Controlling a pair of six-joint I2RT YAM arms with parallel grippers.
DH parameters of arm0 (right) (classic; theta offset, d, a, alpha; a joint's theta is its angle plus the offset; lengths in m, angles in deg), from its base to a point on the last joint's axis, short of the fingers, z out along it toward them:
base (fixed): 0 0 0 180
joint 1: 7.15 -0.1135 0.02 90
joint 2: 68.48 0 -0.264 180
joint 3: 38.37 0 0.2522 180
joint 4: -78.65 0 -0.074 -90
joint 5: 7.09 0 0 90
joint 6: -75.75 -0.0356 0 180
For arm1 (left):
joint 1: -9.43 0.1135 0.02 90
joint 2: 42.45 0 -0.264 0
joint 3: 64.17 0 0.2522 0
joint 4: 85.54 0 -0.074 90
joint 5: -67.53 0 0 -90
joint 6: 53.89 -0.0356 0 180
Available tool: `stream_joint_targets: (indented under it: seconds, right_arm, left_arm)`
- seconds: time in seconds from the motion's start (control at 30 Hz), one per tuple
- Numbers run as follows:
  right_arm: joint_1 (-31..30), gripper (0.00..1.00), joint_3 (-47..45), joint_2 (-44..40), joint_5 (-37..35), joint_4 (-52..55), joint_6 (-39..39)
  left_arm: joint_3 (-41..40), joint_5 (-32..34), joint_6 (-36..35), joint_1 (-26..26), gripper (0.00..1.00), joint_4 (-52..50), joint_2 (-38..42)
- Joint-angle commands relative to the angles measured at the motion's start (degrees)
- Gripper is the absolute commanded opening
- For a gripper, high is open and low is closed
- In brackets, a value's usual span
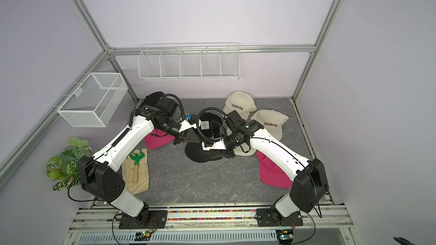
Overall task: Stack the baseball caps by color
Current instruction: Place the baseball cap on the baseball cap.
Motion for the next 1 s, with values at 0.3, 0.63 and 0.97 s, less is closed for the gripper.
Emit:
stream_joint_targets:
  seconds: [0.3,0.63,0.97]
  right_arm:
    - [5.57,0.41,-3.57,-6.23,8.43,5.0,4.31]
    - [6.03,0.41,-11.07,-9.64,10.84,-3.02,4.86]
    - [5.71,0.39,-10.46,-5.9,12.49,-3.22,7.03]
  left_arm:
    - [-8.68,-7.0,-5.98,2.12,0.0,3.31,13.8]
    - [-8.94,-9.78,-7.28,2.34,0.0,3.11,16.24]
    - [-7.84,-10.6,-7.07,2.87,0.0,1.83,17.03]
